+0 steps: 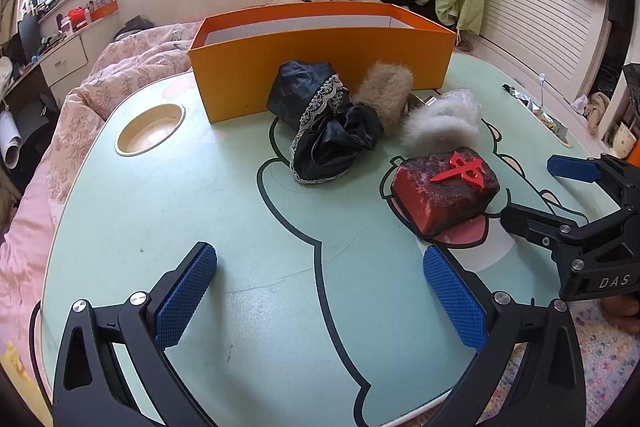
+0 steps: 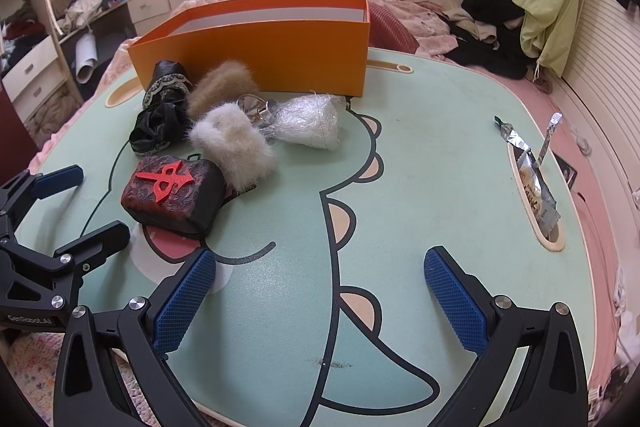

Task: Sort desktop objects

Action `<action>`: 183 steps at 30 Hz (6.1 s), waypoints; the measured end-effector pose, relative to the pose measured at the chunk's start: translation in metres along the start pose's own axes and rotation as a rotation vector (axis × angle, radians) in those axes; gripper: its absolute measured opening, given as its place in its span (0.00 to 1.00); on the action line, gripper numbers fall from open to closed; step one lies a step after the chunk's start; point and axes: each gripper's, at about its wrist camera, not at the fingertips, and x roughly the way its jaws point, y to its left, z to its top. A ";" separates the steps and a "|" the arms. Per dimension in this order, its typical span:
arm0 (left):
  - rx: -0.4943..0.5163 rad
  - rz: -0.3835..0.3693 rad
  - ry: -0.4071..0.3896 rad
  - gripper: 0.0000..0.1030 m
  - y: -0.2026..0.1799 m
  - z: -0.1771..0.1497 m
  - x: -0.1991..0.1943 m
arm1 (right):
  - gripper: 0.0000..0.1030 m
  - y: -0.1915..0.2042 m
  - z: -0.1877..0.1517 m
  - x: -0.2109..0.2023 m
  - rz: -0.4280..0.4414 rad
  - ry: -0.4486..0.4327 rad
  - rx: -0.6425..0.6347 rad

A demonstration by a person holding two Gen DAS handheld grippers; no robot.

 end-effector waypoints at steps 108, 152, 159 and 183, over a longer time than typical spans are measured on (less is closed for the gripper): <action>-0.068 -0.119 -0.030 0.25 0.005 0.049 0.017 | 0.59 0.003 -0.013 -0.021 0.147 -0.079 -0.024; -0.090 -0.080 -0.122 0.77 0.016 0.083 -0.011 | 0.88 -0.020 0.082 -0.030 0.123 -0.195 0.129; -0.011 -0.047 0.006 0.77 -0.013 0.038 0.005 | 0.88 -0.010 0.021 -0.030 0.077 -0.115 0.079; -0.019 0.011 0.033 1.00 -0.011 0.024 0.019 | 1.00 -0.006 0.000 0.002 -0.009 -0.007 0.013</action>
